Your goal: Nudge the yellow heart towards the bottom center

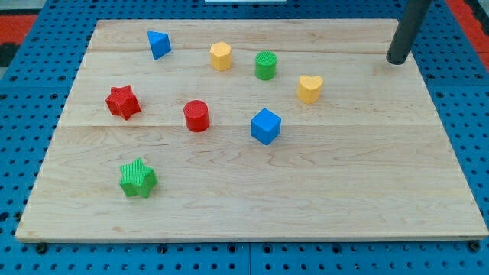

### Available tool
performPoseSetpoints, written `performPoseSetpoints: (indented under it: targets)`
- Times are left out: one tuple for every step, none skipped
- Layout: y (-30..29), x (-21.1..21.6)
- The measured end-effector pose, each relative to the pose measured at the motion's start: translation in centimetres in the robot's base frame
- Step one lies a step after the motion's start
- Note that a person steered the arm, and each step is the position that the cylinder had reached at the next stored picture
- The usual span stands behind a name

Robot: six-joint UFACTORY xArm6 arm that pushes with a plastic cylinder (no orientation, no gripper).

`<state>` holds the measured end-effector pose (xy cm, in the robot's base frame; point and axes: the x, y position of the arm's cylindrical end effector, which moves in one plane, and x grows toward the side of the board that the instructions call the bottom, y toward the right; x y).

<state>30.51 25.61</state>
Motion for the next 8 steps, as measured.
performPoseSetpoints:
  targets:
    - [0.0,0.0]
    - [0.0,0.0]
    - [0.0,0.0]
    - [0.0,0.0]
    - [-0.6,0.0]
    - [-0.7,0.0]
    - [-3.6,0.0]
    - [-6.9,0.1]
